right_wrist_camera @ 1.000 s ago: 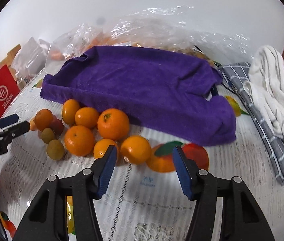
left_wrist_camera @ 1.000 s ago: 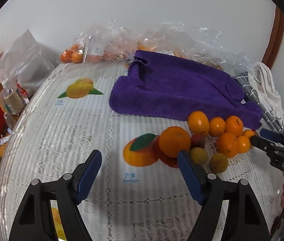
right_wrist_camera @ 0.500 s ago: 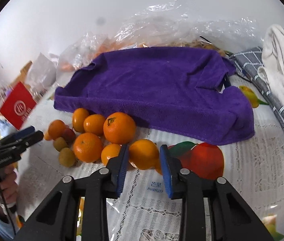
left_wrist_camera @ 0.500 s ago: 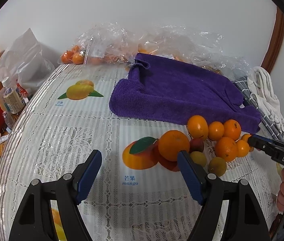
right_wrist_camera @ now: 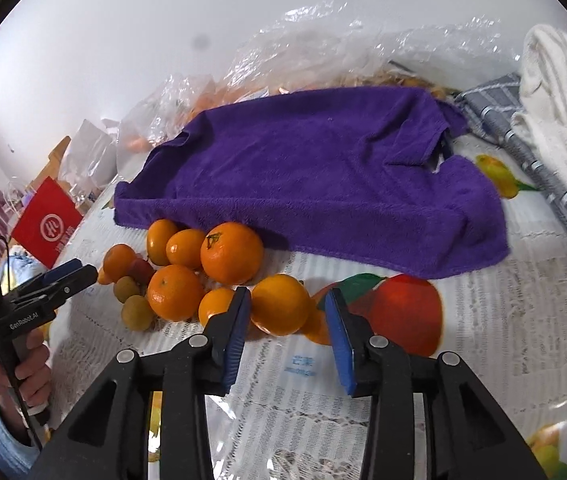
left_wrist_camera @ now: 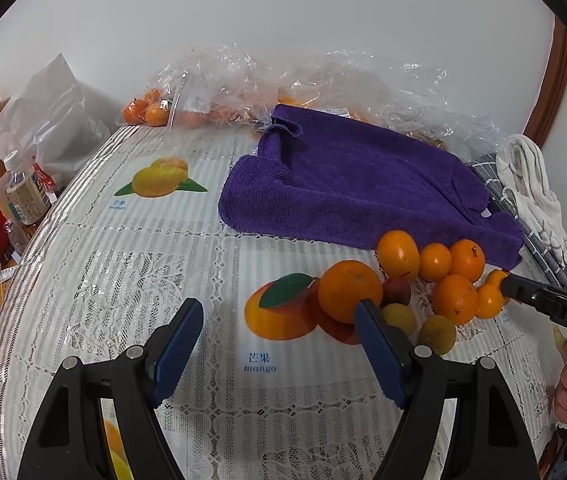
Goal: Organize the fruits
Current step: 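Move both tools toward the cluster of oranges beside the purple towel, then close the right tool on an orange while the left tool grasps a large orange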
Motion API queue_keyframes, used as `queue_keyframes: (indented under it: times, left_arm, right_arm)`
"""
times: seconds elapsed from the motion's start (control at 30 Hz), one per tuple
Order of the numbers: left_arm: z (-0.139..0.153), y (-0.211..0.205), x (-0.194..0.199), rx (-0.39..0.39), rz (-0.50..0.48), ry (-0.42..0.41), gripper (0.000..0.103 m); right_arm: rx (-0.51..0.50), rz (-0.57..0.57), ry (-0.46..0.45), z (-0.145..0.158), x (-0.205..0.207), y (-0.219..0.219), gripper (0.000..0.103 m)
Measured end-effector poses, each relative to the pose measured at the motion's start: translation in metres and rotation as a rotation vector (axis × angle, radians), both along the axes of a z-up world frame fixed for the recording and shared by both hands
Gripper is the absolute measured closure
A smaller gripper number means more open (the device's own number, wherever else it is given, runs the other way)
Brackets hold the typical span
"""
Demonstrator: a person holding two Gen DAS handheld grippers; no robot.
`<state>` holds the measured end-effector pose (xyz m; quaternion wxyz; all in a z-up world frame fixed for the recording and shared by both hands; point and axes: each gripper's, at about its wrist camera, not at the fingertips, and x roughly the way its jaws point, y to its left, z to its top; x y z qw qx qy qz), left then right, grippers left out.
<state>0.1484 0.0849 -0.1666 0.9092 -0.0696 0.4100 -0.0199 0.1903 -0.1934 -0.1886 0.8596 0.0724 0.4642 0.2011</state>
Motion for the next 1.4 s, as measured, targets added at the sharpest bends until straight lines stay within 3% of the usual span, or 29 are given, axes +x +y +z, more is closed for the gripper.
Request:
queue_keyframes:
  times: [0.1,0.23,0.37,0.4,0.57,0.63,0.7,0.83,0.97,1.03,1.17,1.4]
  left_arm:
    - [0.0,-0.001,0.0,-0.001,-0.005,-0.003,0.027]
    - [0.001,-0.003,-0.002,-0.014,-0.02,-0.012,0.027]
    - [0.001,-0.009,-0.002,-0.022,-0.053,-0.012,0.027]
    - [0.0,-0.011,-0.001,-0.022,-0.064,-0.004,0.027]
    - [-0.002,-0.016,0.005,-0.053,-0.083,0.012,0.027]
    - [-0.003,-0.017,0.011,-0.055,-0.067,0.036,0.028]
    - [-0.001,-0.02,0.016,-0.048,-0.065,0.056,0.03]
    - [0.001,-0.023,0.02,-0.052,-0.073,0.061,0.032]
    - [-0.005,-0.023,0.026,-0.049,-0.065,0.083,0.043]
    - [-0.007,-0.022,0.027,-0.088,-0.073,0.084,0.049]
    - [-0.007,-0.024,0.023,-0.123,-0.106,0.054,0.066]
    - [-0.005,-0.016,0.02,-0.089,-0.07,0.031,0.066]
  right_arm:
    - [0.05,-0.002,0.03,-0.004,0.002,-0.003,0.071]
    - [0.086,-0.027,0.036,-0.001,0.001,-0.011,0.071]
    - [0.016,-0.09,-0.039,0.01,-0.007,-0.02,0.072]
    - [-0.013,-0.101,-0.056,0.011,-0.008,-0.019,0.076]
    - [-0.097,-0.095,-0.085,0.011,-0.01,-0.012,0.077]
    - [-0.138,-0.084,-0.101,0.011,-0.01,-0.007,0.074]
    - [-0.165,-0.092,-0.091,0.008,-0.008,-0.005,0.063]
    - [-0.208,-0.101,-0.04,-0.003,-0.003,-0.006,0.059]
    - [-0.239,-0.095,-0.024,-0.009,-0.005,-0.006,0.06]
    - [-0.258,-0.089,-0.03,-0.01,-0.007,-0.004,0.059]
    - [-0.274,-0.084,-0.045,-0.01,-0.009,-0.003,0.068]
    - [-0.276,-0.068,-0.046,-0.009,-0.01,0.001,0.068]
